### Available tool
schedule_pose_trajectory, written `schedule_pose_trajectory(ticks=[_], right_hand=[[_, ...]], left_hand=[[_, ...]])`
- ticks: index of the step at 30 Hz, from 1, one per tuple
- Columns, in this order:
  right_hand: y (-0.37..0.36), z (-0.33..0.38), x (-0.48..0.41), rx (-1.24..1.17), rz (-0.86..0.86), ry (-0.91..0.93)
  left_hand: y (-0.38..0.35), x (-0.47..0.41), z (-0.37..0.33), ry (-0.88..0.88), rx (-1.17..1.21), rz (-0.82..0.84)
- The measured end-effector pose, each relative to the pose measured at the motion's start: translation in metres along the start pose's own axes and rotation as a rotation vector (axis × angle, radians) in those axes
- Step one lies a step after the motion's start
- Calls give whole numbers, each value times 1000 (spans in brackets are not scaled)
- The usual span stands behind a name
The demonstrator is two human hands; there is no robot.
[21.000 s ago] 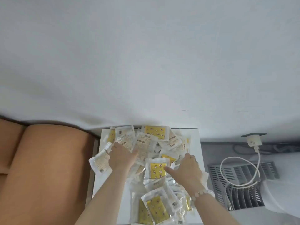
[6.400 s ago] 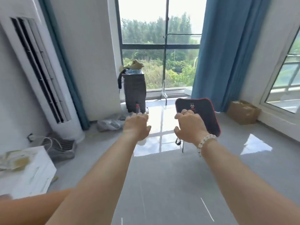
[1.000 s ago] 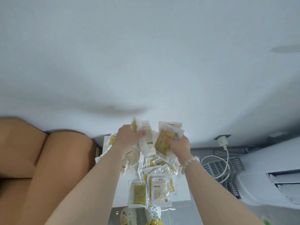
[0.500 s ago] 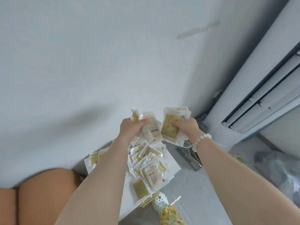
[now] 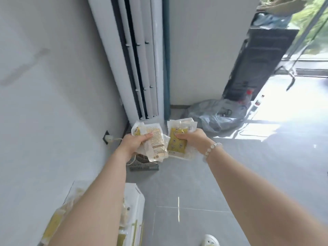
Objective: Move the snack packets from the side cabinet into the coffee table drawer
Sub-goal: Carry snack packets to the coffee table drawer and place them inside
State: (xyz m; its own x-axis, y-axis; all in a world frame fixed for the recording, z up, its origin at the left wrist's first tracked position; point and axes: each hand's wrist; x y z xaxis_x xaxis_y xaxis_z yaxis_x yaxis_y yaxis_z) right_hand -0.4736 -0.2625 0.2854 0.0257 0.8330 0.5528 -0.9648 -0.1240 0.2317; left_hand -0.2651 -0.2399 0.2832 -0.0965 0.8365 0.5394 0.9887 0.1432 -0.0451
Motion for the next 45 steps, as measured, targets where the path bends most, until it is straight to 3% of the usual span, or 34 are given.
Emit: schedule_pose_trajectory(ticks=[12, 23, 29, 33, 45], right_hand=[[270, -107, 99, -580, -375, -96], [484, -250, 232, -743, -732, -181], [542, -340, 309, -848, -1006, -207], [565, -409, 357, -934, -1176, -273], [573, -561, 517, -1277, -1617, -437]], left_hand=[[-321, 16, 15, 23, -276, 536], [-618, 137, 92, 38, -551, 908], [-727, 225, 145, 26, -715, 1115], [-782, 277, 184, 37, -836, 1379], [-918, 464, 343, 104, -1216, 1829]])
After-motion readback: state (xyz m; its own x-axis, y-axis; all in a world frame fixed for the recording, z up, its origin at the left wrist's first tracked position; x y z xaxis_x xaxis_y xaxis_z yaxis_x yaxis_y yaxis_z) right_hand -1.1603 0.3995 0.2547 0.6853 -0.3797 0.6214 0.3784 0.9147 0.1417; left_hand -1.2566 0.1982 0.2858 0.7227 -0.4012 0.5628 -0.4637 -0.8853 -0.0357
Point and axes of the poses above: each hand's wrist, its own x-axis away from the middle knuckle, its own y-axis out of the back of the hand, z = x × y, and after that the axes turned 7 degrees about x, right-handed
